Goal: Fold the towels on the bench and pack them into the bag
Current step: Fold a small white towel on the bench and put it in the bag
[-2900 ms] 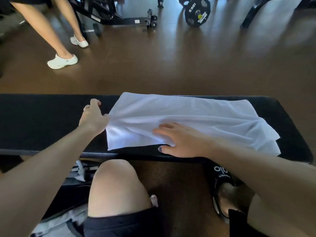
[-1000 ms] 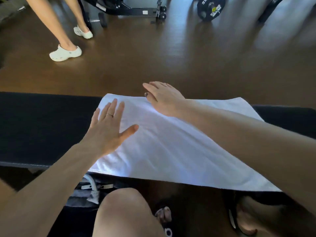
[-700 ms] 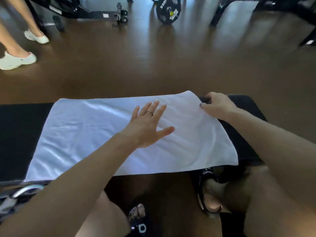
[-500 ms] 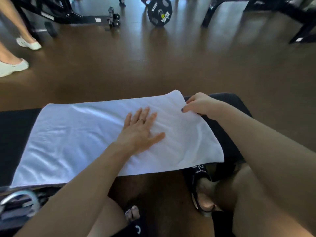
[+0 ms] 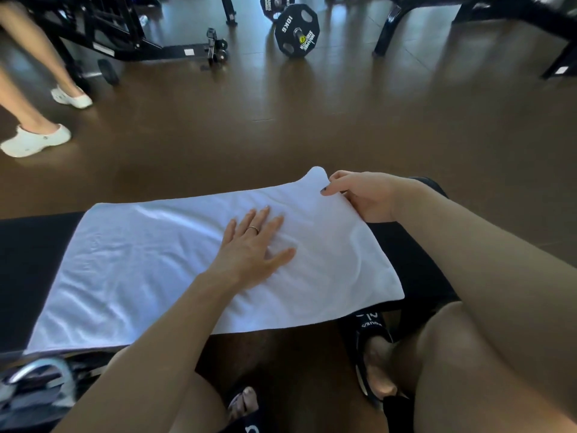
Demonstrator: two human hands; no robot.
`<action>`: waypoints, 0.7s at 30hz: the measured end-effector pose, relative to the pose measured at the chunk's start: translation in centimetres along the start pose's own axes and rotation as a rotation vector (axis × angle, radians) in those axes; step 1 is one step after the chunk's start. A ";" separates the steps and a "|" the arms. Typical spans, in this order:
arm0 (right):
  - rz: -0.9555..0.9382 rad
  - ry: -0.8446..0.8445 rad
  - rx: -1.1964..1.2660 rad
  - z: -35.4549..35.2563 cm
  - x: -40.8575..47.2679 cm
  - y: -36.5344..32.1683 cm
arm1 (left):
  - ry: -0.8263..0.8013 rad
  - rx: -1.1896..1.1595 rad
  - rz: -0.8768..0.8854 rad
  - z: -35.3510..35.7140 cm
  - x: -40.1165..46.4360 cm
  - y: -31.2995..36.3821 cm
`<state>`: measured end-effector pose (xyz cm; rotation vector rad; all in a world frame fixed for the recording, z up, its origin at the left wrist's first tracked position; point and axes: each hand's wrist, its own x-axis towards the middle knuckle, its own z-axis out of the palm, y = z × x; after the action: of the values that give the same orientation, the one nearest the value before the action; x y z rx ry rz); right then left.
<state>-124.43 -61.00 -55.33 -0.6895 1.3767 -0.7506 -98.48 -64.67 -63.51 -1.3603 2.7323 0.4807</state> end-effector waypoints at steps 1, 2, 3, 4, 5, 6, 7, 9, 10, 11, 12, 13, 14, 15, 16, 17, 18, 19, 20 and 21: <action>0.008 0.001 0.033 -0.3 0.0 -0.1 | 0.008 0.000 0.003 0.1 0.0 -0.1; 0.011 0.012 0.068 -0.6 0.0 -0.1 | 0.018 -0.002 0.006 0.2 0.0 -0.1; 0.000 0.032 0.099 -0.9 0.1 -0.2 | 0.025 -0.005 0.007 0.2 -0.1 -0.2; -0.020 0.061 0.127 -1.2 0.1 -0.2 | 0.028 -0.007 0.007 0.3 -0.1 -0.3; -0.045 0.103 0.155 -1.6 0.2 -0.2 | 0.028 -0.009 0.006 0.2 -0.2 -0.3; -0.075 0.146 0.179 -1.8 0.3 -0.2 | 0.028 -0.009 0.007 0.2 -0.2 -0.3; -0.101 0.189 0.194 -2.1 0.4 -0.1 | 0.029 -0.008 0.009 0.2 -0.2 -0.2; -0.149 0.330 0.143 -2.3 0.7 0.0 | 0.032 -0.009 0.013 0.2 -0.1 -0.2; -0.165 0.452 0.039 -2.4 0.8 0.1 | 0.034 -0.010 0.013 0.3 -0.1 -0.3; -0.175 0.572 -0.116 -2.6 1.0 0.4 | 0.039 -0.009 0.013 0.2 -0.1 -0.2; -0.176 0.658 -0.290 -2.7 1.1 0.6 | 0.045 -0.008 0.013 0.2 0.0 -0.1; -0.164 0.707 -0.455 -2.6 1.1 0.9 | 0.054 -0.012 0.014 0.1 0.0 0.0; -0.143 0.733 -0.592 -2.7 1.1 1.2 | 0.069 -0.020 0.016 0.0 0.0 0.0; -0.124 0.739 -0.679 -2.8 1.2 1.5 | 0.092 -0.026 0.022 0.0 0.1 0.1; -0.113 0.728 -0.732 -2.8 1.2 1.7 | 0.116 -0.029 0.029 -0.1 0.2 0.1; -0.116 0.714 -0.770 -2.8 1.2 1.8 | 0.138 -0.032 0.030 -0.2 0.3 -0.1; -0.138 0.703 -0.810 -2.7 1.2 1.8 | 0.151 -0.040 0.017 -0.3 0.5 -0.5; -0.173 0.692 -0.850 -2.5 1.4 1.8 | 0.157 -0.047 -0.010 -0.5 0.7 -1.0; -0.207 0.678 -0.880 -2.3 1.8 1.8 | 0.152 -0.044 -0.047 -0.7 0.9 -1.7; -0.220 0.656 -0.908 -2.0 2.2 1.9 | 0.134 -0.028 -0.087 -0.9 1.0 -2.4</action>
<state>-126.17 -61.61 -58.29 -1.3939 2.3095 -0.5043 -97.17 -67.07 -63.40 -1.5655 2.7640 0.4384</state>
